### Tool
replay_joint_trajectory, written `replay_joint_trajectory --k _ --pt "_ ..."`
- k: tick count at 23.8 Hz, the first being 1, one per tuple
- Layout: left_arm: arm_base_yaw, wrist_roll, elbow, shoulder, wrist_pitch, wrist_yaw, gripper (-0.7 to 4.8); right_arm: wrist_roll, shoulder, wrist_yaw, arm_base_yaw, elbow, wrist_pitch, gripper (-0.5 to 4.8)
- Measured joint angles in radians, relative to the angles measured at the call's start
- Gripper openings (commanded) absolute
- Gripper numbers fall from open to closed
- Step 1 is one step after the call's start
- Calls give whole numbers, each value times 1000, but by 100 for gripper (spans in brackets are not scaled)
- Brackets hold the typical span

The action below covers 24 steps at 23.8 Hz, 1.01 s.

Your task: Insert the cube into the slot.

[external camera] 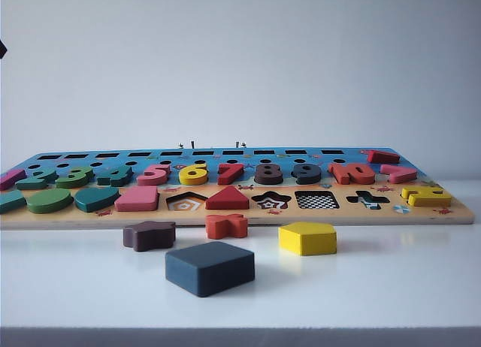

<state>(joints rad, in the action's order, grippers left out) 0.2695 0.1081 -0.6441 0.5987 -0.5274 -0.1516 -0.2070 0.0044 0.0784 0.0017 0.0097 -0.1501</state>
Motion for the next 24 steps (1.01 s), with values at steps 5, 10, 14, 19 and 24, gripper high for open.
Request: replay_joint_trajectory --k 5,10,14,19,24 --pt "79 3 -63 51 -91 -21 17 -23 0 0 16 64 -3 -3" --pt "161 3 -160 124 -227 -71 17 -116 0 0 16 160 -6 -3" --pt "195 3 -222 171 -317 -122 17 -166 35 10 16 246 -21 -3" --pt "215 2 -309 229 -426 -232 17 -164 222 171 39 441 -153 -1" --pt "216 2 -336 252 -465 -304 17 -47 356 335 65 546 -249 0"
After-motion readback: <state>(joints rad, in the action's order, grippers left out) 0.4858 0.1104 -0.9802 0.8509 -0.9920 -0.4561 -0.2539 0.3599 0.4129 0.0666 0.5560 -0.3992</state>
